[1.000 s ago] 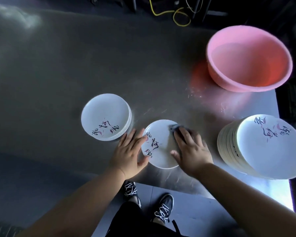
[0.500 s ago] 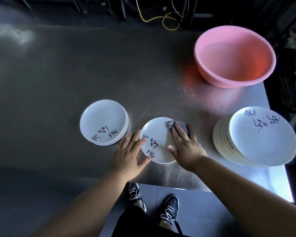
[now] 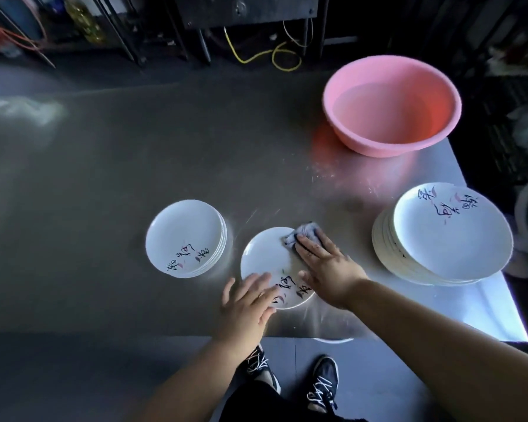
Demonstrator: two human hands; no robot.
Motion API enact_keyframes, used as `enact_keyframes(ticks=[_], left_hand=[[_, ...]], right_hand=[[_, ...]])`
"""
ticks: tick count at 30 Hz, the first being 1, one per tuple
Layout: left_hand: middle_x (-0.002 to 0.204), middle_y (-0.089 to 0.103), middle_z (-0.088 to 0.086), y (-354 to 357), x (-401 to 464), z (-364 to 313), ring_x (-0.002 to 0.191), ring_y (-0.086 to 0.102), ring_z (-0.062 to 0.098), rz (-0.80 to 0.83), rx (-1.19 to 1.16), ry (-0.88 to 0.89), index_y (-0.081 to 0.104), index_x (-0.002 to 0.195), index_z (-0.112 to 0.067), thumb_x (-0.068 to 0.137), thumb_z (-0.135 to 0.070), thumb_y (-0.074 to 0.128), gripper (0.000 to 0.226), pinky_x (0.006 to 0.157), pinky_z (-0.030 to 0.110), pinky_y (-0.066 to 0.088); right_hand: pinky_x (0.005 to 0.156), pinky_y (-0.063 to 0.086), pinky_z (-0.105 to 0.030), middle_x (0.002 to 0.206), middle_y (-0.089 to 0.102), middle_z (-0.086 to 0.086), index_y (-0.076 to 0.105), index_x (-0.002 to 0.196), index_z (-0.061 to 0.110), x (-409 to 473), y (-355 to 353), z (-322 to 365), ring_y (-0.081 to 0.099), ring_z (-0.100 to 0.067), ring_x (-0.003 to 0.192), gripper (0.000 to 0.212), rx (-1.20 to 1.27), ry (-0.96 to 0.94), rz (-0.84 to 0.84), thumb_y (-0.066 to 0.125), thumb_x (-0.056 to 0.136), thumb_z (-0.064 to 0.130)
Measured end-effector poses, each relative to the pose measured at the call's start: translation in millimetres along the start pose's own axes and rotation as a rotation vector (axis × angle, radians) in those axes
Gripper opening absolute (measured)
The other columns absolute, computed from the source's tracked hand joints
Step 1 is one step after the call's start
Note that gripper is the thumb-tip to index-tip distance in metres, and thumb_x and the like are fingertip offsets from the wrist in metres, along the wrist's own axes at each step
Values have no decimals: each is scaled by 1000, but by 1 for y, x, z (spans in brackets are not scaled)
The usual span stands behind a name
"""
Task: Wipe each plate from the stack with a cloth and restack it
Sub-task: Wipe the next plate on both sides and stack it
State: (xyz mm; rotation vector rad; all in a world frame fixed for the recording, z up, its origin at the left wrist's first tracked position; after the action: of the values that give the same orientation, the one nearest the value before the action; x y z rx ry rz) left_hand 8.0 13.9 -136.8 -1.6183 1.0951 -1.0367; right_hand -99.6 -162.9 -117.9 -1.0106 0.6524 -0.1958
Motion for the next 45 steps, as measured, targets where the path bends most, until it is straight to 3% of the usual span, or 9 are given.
enact_keyframes(ticks=[5,9,20,25,30,33,35,40,45], left_hand=[[150,57,-16,2,6,-6,137,54,14,-14,-81,-55,69,123,-41,93,-39,63,31,107,46,41],[149,58,-15,2,5,-6,136,54,14,-22,-100,-32,70,126,-40,95,-42,67,31,103,43,43],[150,57,-14,9,8,-11,133,56,18,-14,-179,-131,73,125,-38,93,-45,65,33,103,46,47],[149,56,-17,9,12,-14,129,55,17,2,-165,-193,71,126,-42,92,-47,62,35,103,44,50],[146,57,-18,8,12,-18,123,57,20,-11,-171,-268,70,119,-43,89,-48,61,32,97,46,51],[145,58,-17,4,15,-21,126,56,18,37,-170,-284,70,121,-43,91,-53,60,34,96,45,51],[146,57,-15,-3,17,-24,130,54,17,72,-158,-266,71,121,-40,91,-57,58,37,96,44,49],[141,53,1,-33,21,-3,118,59,28,77,-85,-492,60,138,-24,86,-41,73,56,92,44,55],[119,66,7,-29,37,32,98,66,26,383,-288,-788,49,128,-16,99,-46,58,43,80,37,55]], right_hand=[[132,1,-40,174,-21,5,-3,168,15,-51,41,28,-26,-28,158,111,92,136,19,-15,82,85],[132,2,-44,175,-12,4,0,168,16,-53,48,27,-18,-33,160,116,150,144,20,-21,77,86],[112,45,-52,162,43,-13,48,155,8,-68,70,23,36,-46,148,74,-78,4,-207,39,96,52],[122,34,-50,173,24,2,33,164,20,-25,40,-7,18,-39,158,65,16,47,-217,36,105,46],[84,62,-49,141,57,-9,62,131,16,-45,48,4,55,-36,114,58,-16,-117,-343,86,78,21],[75,59,-41,113,64,0,61,109,23,-67,45,15,63,-31,94,17,79,-224,-394,65,95,33],[66,54,-38,93,69,5,55,93,27,-70,14,5,66,-29,78,25,275,-51,-424,43,99,48],[71,51,-39,97,72,-6,43,114,22,-49,-31,-28,69,-34,90,37,229,416,-127,41,102,57],[83,59,-36,110,71,-16,59,122,7,-3,-23,-27,70,-34,101,34,-56,326,225,52,103,35]])
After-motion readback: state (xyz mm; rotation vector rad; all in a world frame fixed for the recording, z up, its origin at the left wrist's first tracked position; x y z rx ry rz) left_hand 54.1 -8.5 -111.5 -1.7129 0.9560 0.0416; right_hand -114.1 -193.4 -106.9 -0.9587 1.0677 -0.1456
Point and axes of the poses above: each hand's wrist, its own x-axis towards the middle knuckle, its own y-axis out of the palm, z = x × y, the point moved 8 cm from there along x, towards the middle knuckle
